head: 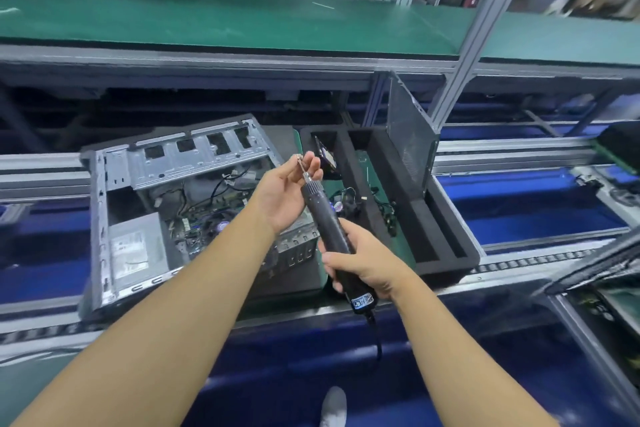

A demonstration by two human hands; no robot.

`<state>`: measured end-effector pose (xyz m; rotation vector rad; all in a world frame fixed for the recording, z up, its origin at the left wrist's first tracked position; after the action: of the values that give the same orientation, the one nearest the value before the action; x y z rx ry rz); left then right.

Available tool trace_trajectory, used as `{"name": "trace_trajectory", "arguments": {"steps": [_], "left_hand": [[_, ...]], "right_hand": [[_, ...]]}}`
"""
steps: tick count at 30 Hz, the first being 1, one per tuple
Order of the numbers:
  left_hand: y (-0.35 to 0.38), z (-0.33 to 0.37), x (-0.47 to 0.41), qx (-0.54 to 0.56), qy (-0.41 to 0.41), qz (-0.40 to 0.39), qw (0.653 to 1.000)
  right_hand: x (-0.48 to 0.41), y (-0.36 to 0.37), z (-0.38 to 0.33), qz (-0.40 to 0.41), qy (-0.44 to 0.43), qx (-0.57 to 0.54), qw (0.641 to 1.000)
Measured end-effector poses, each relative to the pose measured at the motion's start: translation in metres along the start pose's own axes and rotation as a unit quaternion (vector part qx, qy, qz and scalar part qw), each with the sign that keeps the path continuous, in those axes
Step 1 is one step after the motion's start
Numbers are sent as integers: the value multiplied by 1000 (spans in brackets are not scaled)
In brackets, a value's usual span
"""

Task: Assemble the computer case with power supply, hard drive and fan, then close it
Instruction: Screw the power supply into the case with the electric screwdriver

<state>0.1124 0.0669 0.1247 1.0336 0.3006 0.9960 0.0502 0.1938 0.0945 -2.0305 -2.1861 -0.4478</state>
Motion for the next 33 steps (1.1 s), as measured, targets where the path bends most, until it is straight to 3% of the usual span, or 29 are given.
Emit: {"name": "trace_trajectory", "arguments": {"steps": [7, 19, 26, 29, 33], "left_hand": [[-24, 21, 60, 0, 17, -8, 1000], [-59, 54, 116, -114, 85, 0, 990], [-83, 59, 130, -93, 90, 10, 992], [-107, 71, 137, -211, 48, 31, 976], [-142, 112, 152, -436, -78, 40, 896]], "right_hand": [[25, 61, 13, 3, -3, -43, 999], [41, 126, 25, -18, -2, -24, 1000], [35, 150, 44, -45, -6, -59, 997], [28, 163, 60, -60, -6, -67, 996], [22, 179, 88, -82, 3, -75, 994]]}}
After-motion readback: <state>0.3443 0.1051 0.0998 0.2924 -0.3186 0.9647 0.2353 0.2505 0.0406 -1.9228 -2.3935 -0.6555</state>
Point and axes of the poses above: each hand's wrist, its own x-axis away from the middle knuckle, its own y-axis out of the palm, z = x × y, the point moved 9 cm from there along -x, towards the middle knuckle, and after that the axes turned 5 degrees about y, right-handed, at the moved point
